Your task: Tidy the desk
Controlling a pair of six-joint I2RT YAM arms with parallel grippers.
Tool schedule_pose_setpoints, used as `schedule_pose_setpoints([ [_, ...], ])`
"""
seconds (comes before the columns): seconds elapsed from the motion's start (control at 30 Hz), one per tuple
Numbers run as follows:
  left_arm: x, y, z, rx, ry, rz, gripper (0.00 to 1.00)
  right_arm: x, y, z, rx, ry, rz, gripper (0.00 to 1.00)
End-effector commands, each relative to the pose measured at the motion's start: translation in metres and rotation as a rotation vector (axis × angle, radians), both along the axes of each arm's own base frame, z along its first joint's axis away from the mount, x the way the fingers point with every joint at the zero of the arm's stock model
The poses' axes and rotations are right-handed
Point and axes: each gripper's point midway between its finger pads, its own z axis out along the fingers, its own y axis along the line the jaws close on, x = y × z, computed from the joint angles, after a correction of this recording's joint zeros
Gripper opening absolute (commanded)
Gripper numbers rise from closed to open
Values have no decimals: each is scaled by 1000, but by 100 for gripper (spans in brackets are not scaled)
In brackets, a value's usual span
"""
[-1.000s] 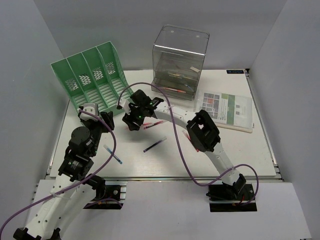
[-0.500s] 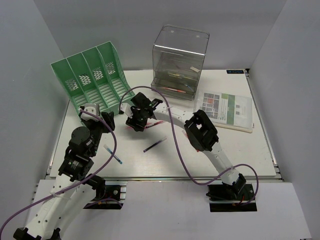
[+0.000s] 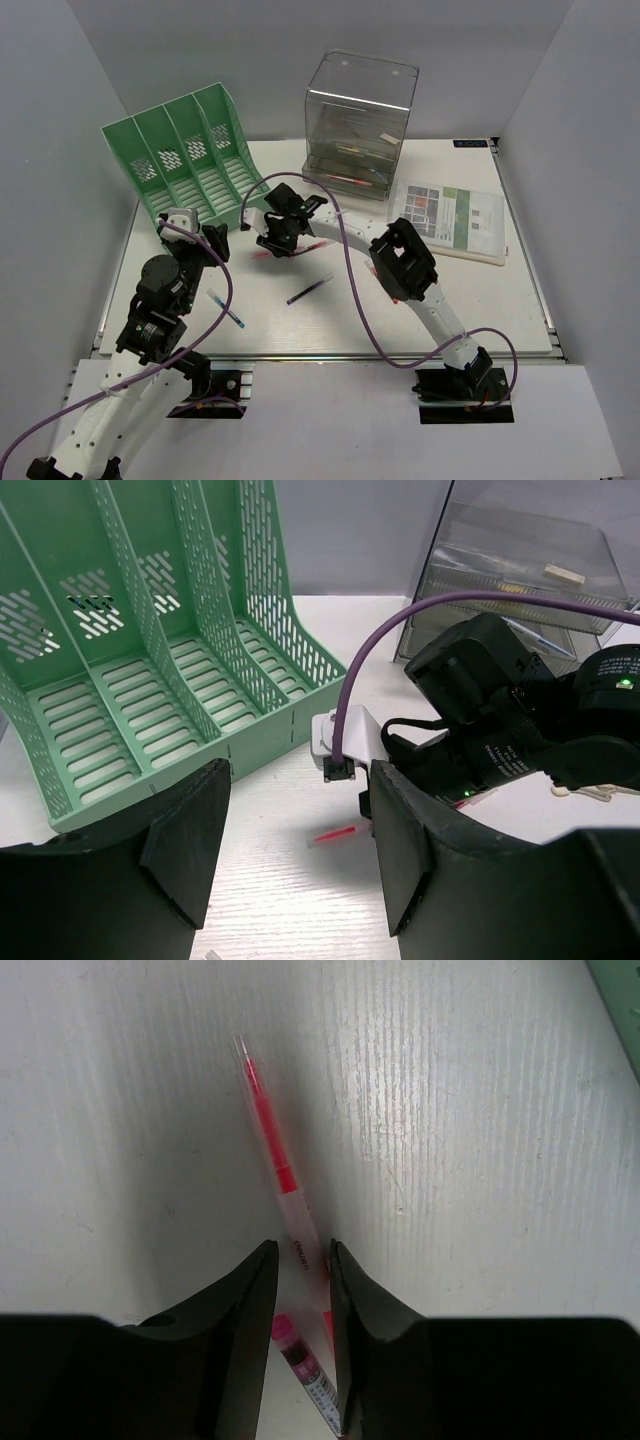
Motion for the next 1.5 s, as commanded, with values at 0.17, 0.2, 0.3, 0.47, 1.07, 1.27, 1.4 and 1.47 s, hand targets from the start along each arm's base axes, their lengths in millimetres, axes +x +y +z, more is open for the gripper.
schedule_pose_setpoints([
  [0.17,-1,-1,2,2,-15,-10,68,-21,-24,-40,-97,141,54,17],
  [0.2,-1,-1,2,3,-13,-8,68,-18,-28,-43,-100,148,46,15],
  [0.3,-1,0,3,2,-16,-7,68,-21,-28,-47,-103,162,51,9],
  [0.47,-1,1,2,2,-16,-2,68,-15,-22,-39,-78,137,62,1],
  [1.07,-1,3,1,7,-21,7,67,26,-72,169,261,-157,-66,0],
  [1.27,-1,2,0,9,-20,2,67,79,-130,201,220,-327,-257,0],
  [1.4,0,0,-1,12,-14,-2,67,109,-154,212,194,-430,-325,0],
  [1.47,0,1,-2,16,-13,-1,67,125,-161,209,161,-479,-344,0],
])
